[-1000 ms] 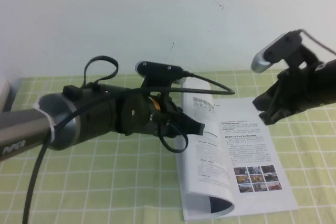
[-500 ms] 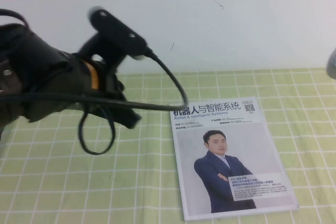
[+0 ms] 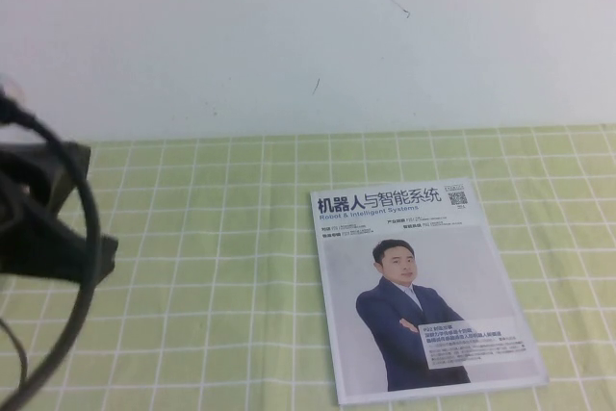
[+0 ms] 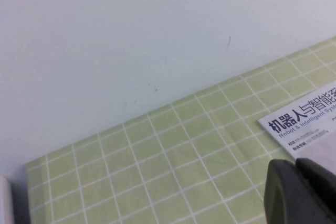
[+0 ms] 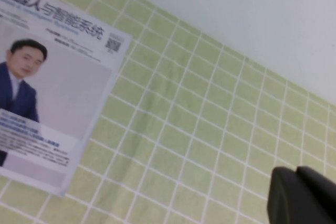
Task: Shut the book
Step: 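Close the open booklet and leave it lying on the table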
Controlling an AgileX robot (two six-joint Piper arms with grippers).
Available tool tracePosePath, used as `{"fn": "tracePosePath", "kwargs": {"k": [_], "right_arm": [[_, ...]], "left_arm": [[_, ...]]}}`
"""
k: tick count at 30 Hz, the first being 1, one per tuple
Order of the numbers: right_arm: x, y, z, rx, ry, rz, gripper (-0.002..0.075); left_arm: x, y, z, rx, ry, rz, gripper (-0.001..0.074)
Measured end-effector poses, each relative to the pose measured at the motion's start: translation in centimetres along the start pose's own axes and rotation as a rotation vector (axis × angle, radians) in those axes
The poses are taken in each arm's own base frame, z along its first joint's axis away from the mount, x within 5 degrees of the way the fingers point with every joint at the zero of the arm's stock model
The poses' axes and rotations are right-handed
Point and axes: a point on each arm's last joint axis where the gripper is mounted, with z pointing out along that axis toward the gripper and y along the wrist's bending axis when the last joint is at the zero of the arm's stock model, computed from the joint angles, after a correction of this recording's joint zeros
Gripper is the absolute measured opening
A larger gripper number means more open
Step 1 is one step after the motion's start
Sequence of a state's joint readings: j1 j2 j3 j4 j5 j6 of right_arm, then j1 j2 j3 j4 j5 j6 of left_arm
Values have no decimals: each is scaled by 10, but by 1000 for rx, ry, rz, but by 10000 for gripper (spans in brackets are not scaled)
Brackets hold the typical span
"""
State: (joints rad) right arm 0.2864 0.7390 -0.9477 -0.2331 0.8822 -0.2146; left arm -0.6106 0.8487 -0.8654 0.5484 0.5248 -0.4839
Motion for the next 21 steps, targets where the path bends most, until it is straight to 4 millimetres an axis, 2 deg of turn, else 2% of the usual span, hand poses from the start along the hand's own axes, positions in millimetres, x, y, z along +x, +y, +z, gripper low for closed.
{"fn": "tracePosePath", "kwargs": {"k": [7, 11, 15, 21], "right_arm": [[80, 34, -1, -36, -80, 89, -3], [114, 48, 7, -39, -80, 138, -3], [132, 55, 12, -40, -81, 162, -3], [132, 56, 12, -37, -96, 166, -3]], "left_arm": [[66, -7, -5, 93, -16, 8, -3], [84, -11, -5, 132, -41, 12, -3], [91, -13, -4, 144, -39, 16, -4], [90, -13, -4, 148, -47, 14, -3]]}}
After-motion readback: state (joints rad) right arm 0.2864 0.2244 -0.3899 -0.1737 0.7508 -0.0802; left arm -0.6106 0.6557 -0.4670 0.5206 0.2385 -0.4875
